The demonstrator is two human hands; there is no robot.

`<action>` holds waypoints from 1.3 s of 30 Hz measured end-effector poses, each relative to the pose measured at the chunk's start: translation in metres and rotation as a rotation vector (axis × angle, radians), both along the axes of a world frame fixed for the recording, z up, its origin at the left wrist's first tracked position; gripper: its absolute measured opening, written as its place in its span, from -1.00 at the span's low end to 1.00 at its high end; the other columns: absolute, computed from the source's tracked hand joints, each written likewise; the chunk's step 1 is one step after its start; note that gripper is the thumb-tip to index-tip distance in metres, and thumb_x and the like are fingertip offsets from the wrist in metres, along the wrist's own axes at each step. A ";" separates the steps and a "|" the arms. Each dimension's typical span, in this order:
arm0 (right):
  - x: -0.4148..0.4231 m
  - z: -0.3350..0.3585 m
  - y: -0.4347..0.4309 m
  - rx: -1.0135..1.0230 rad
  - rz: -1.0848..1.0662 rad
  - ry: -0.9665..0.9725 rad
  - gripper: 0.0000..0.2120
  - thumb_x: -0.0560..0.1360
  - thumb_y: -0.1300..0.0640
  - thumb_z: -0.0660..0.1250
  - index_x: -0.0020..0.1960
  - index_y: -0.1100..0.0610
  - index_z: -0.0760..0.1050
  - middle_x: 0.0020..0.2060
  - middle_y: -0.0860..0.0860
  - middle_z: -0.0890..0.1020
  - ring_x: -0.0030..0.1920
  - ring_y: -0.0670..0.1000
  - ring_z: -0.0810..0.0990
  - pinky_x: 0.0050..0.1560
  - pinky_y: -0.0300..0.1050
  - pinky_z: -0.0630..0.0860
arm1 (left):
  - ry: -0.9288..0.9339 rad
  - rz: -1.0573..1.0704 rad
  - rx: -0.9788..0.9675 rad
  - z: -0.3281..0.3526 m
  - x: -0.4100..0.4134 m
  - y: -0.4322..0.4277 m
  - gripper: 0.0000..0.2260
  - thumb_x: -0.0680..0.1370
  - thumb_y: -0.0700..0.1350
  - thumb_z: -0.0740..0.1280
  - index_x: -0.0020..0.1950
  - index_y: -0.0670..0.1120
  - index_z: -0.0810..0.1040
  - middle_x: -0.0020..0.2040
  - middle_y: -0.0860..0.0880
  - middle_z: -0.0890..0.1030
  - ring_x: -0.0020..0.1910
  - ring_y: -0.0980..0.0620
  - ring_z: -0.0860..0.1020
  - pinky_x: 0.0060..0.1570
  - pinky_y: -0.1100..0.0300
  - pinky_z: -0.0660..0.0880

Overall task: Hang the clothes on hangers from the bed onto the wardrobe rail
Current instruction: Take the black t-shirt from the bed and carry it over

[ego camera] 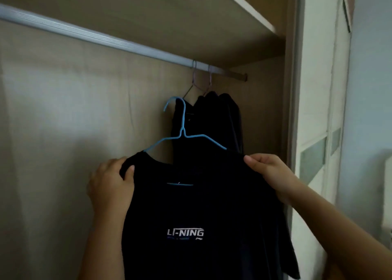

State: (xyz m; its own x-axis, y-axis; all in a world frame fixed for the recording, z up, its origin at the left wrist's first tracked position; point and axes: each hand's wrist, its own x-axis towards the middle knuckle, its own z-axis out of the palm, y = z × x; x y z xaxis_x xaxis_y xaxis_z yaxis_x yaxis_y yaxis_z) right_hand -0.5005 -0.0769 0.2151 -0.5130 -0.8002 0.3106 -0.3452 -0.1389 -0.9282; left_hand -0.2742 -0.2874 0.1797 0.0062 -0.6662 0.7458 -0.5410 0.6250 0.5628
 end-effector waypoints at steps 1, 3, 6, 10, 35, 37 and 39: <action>0.001 0.004 -0.011 -0.015 0.017 -0.010 -0.74 0.55 0.10 0.19 -0.21 0.19 0.55 -0.49 -0.03 0.60 -0.46 -0.11 0.58 -0.41 -0.26 0.48 | 0.023 0.004 -0.026 -0.002 0.004 0.004 -0.72 0.46 -0.08 0.30 0.14 -0.13 0.57 0.11 -0.25 0.57 0.07 -0.32 0.49 0.10 -0.10 0.40; 0.005 0.014 -0.032 -0.058 0.035 -0.009 -0.75 0.55 0.10 0.18 -0.19 0.15 0.56 -0.41 -0.01 0.63 -0.37 -0.06 0.61 -0.29 -0.18 0.49 | 0.095 -0.044 -0.044 -0.006 0.013 0.015 -0.68 0.44 -0.04 0.27 0.13 -0.13 0.57 0.10 -0.21 0.58 0.08 -0.28 0.51 0.10 -0.07 0.42; 0.008 0.037 -0.066 -0.149 -0.037 0.036 -0.71 0.55 0.08 0.19 -0.08 0.29 0.55 -0.30 0.16 0.57 -0.25 0.12 0.56 -0.19 -0.05 0.47 | 0.241 -0.180 0.067 -0.012 0.023 0.022 -0.78 0.49 -0.15 0.32 0.13 -0.10 0.57 0.06 -0.12 0.61 0.07 -0.13 0.55 0.03 0.09 0.41; 0.013 0.070 -0.115 -0.243 -0.147 0.080 -0.64 0.55 0.06 0.22 -0.29 0.30 0.46 -0.46 0.11 0.37 -0.39 0.10 0.36 -0.29 -0.06 0.26 | 0.277 -0.238 0.115 -0.014 0.034 0.016 -0.82 0.49 -0.20 0.31 0.07 -0.06 0.58 -0.16 0.10 0.59 -0.11 0.09 0.57 -0.15 0.28 0.37; 0.005 0.108 -0.213 -0.170 -0.357 0.389 -0.64 0.59 0.10 0.10 -0.37 0.13 0.25 -0.43 0.02 0.33 -0.40 0.03 0.34 -0.46 -0.13 0.18 | 0.395 -0.367 0.192 -0.029 0.040 0.013 -0.82 0.44 -0.02 0.28 -0.28 0.28 0.54 -0.27 0.28 0.64 -0.22 0.11 0.62 -0.12 0.35 0.48; 0.004 0.100 -0.206 -0.195 -0.357 0.410 -0.77 0.58 0.11 0.12 -0.17 0.22 0.41 -0.31 0.06 0.45 -0.25 0.09 0.45 -0.40 -0.12 0.25 | 0.394 -0.364 0.204 -0.032 0.036 0.015 -0.77 0.50 -0.13 0.30 -0.25 0.21 0.53 -0.28 0.29 0.63 -0.17 0.02 0.62 -0.04 0.17 0.48; 0.004 0.089 -0.196 -0.183 -0.333 0.423 -0.75 0.56 0.11 0.15 0.13 0.24 0.45 -0.06 0.14 0.55 -0.06 0.15 0.54 -0.23 -0.12 0.34 | 0.389 -0.387 0.215 -0.037 0.027 0.020 -0.88 0.42 0.01 0.29 -0.27 0.23 0.54 -0.27 0.30 0.63 -0.19 0.05 0.61 -0.05 0.15 0.48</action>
